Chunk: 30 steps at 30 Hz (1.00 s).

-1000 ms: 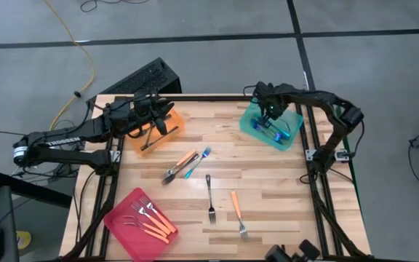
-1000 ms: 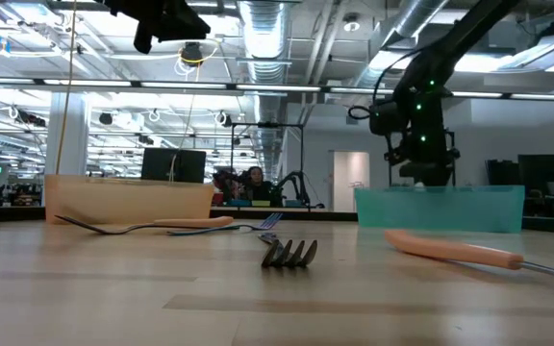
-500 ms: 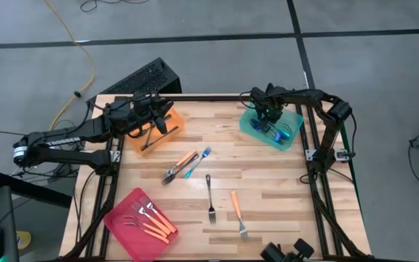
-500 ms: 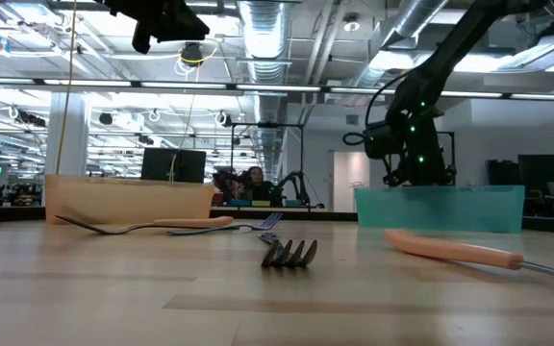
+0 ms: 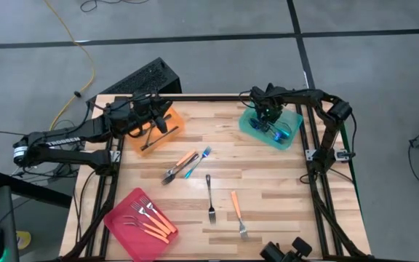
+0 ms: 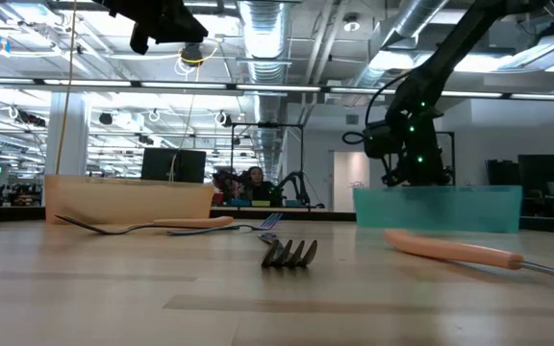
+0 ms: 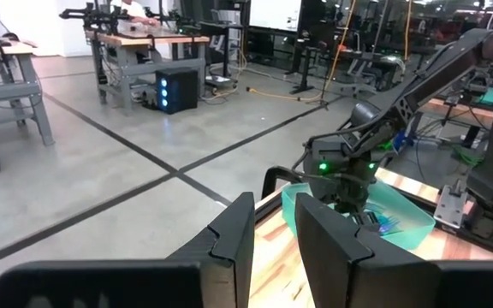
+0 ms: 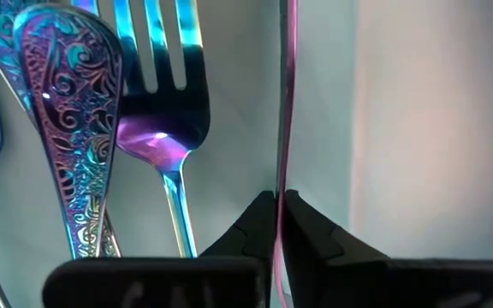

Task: Sort silverware by color (type)
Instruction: Put the iridescent fork into the green bin

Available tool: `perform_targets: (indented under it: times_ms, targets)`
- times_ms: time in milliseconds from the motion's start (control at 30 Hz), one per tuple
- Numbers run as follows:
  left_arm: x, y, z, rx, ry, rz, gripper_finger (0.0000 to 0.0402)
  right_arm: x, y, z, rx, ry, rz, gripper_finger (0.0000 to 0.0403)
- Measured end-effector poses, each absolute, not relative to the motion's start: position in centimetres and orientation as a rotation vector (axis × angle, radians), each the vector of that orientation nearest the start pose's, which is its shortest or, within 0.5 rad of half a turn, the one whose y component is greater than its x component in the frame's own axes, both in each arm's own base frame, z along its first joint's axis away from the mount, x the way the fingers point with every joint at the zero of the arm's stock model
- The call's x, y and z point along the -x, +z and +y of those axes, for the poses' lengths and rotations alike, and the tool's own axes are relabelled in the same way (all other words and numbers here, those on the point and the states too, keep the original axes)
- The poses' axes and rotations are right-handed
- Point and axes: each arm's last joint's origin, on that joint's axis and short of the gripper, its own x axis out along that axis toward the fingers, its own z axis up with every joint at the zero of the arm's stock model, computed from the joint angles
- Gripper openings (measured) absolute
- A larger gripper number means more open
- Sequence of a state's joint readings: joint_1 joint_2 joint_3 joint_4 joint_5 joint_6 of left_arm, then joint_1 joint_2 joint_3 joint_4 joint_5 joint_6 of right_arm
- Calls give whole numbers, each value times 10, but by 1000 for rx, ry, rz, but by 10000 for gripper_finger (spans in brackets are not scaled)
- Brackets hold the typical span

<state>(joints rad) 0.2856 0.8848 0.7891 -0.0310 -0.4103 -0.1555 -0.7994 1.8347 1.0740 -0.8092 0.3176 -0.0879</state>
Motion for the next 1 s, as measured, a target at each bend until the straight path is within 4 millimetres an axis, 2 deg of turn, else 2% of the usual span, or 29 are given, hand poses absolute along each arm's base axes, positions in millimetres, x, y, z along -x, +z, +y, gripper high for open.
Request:
perform_targets:
  times_ms: [400, 1000]
  targets:
    - [-185, 332, 66, 144, 706, 77, 73, -209, 138, -228, -321, -766, 1603, 66]
    - [-185, 331, 66, 139, 705, 87, 73, -208, 140, -228, -325, -708, 1602, 69]
